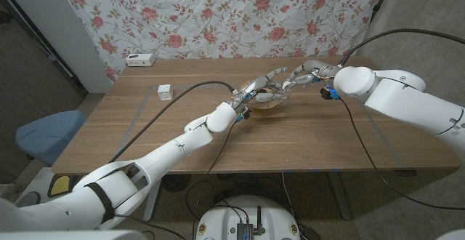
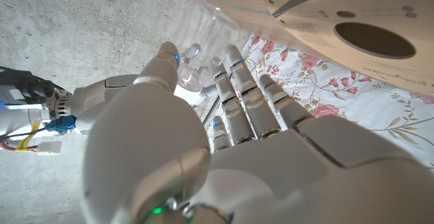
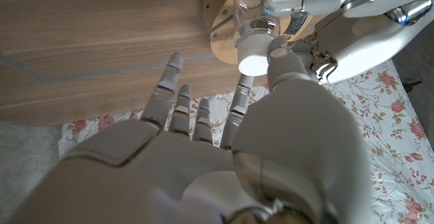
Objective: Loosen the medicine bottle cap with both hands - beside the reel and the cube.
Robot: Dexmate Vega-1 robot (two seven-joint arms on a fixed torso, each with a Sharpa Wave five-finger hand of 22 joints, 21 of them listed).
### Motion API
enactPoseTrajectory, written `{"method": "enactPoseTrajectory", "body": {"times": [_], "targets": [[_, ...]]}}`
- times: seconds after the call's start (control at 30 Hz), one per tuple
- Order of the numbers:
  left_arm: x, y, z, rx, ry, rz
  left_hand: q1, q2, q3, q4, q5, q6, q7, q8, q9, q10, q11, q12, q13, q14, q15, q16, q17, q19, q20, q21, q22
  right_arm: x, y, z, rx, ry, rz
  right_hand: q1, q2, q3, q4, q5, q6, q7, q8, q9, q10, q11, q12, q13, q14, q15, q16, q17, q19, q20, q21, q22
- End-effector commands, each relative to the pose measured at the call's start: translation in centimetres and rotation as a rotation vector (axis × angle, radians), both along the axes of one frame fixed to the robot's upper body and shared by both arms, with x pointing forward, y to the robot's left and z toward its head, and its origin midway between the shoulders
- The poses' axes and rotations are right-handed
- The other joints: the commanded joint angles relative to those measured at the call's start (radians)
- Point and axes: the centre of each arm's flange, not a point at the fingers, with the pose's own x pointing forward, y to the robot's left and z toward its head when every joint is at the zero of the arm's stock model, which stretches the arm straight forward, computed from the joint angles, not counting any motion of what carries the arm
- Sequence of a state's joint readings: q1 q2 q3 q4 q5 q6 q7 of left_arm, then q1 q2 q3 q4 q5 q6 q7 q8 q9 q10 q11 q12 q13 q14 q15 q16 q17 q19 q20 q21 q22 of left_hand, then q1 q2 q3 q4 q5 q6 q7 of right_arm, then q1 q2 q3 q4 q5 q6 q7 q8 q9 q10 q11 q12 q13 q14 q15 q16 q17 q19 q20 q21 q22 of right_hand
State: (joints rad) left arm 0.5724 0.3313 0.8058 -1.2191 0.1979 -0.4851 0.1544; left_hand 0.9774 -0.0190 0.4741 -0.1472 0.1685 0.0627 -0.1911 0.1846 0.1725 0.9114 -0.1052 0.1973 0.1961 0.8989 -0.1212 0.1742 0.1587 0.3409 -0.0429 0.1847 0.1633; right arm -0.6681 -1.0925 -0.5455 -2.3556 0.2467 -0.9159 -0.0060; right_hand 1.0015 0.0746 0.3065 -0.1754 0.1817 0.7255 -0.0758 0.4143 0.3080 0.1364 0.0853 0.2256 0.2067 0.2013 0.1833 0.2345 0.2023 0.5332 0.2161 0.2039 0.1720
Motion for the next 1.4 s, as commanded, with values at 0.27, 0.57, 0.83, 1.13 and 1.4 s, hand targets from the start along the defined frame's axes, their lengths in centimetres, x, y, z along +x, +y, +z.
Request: {"method": "enactPoseTrajectory", "body": {"times": [0.27, 0.57, 0.83, 1.13, 1.4], "targets": [[0.17, -0.07, 0.15, 0.004, 0.0, -0.005, -0.005, 0.009, 0.007, 0.002, 0.008, 0.012, -0.003, 0.003, 0.001, 0.061, -0.049, 0.006, 0.003, 0.004, -0.072, -0.001, 0.002, -0.003, -0.07, -0.001, 0.002, 0.07, -0.29, 0.09, 0.027, 0.008, 0.04, 0.041, 0.036, 0.031, 0.002, 0.017, -0.009, -0.022, -0.005, -0.001, 0.0, -0.02, -0.007, 0.002, -0.005, -0.022, 0.0, 0.006, 0.005, -0.002, -0.003, 0.002], [0.18, -0.07, 0.11, 0.003, 0.001, -0.003, -0.006, 0.009, 0.008, 0.002, 0.008, 0.02, -0.003, 0.004, 0.001, 0.059, -0.049, 0.005, 0.003, 0.003, -0.071, -0.001, 0.002, -0.003, -0.07, -0.001, 0.002, 0.33, -0.28, 0.15, 0.023, 0.016, 0.055, 0.049, 0.042, 0.035, 0.003, 0.019, -0.012, -0.025, -0.009, -0.004, -0.002, -0.024, -0.009, 0.001, -0.007, -0.023, -0.002, 0.006, 0.004, -0.003, -0.004, 0.002], [0.21, -0.06, 0.04, 0.002, 0.002, -0.001, -0.006, 0.009, 0.008, 0.001, 0.008, 0.022, -0.004, 0.004, 0.001, 0.06, -0.051, 0.005, 0.003, 0.002, -0.072, -0.001, 0.002, -0.003, -0.069, 0.0, 0.002, 0.34, -0.39, 0.18, 0.027, 0.012, 0.057, 0.048, 0.045, 0.035, 0.007, 0.02, -0.002, -0.022, -0.008, -0.007, 0.004, -0.025, -0.008, 0.001, -0.005, -0.025, -0.001, 0.006, 0.005, -0.004, -0.004, 0.002], [0.39, -0.12, 0.16, 0.003, 0.003, -0.002, -0.005, 0.008, 0.008, 0.0, 0.008, 0.023, -0.005, 0.003, 0.001, 0.059, -0.05, 0.005, 0.003, 0.003, -0.073, 0.0, 0.002, -0.003, -0.07, 0.0, 0.002, 0.3, -0.46, 0.34, 0.029, 0.008, 0.053, 0.042, 0.045, 0.031, 0.013, 0.02, 0.006, -0.015, -0.008, -0.009, 0.012, -0.023, -0.007, 0.001, -0.003, -0.023, -0.002, 0.006, 0.006, -0.004, -0.005, 0.002], [0.5, -0.1, 0.21, 0.002, 0.002, -0.001, -0.005, 0.007, 0.008, -0.001, 0.008, 0.025, -0.004, 0.003, 0.001, 0.06, -0.049, 0.005, 0.003, 0.001, -0.073, -0.001, 0.002, -0.003, -0.069, 0.0, 0.002, 0.28, -0.44, 0.6, 0.029, 0.003, 0.056, 0.038, 0.047, 0.029, 0.016, 0.02, 0.008, -0.012, -0.009, -0.011, 0.016, -0.025, -0.007, 0.001, -0.003, -0.023, -0.002, 0.006, 0.006, -0.003, -0.005, 0.002]]}}
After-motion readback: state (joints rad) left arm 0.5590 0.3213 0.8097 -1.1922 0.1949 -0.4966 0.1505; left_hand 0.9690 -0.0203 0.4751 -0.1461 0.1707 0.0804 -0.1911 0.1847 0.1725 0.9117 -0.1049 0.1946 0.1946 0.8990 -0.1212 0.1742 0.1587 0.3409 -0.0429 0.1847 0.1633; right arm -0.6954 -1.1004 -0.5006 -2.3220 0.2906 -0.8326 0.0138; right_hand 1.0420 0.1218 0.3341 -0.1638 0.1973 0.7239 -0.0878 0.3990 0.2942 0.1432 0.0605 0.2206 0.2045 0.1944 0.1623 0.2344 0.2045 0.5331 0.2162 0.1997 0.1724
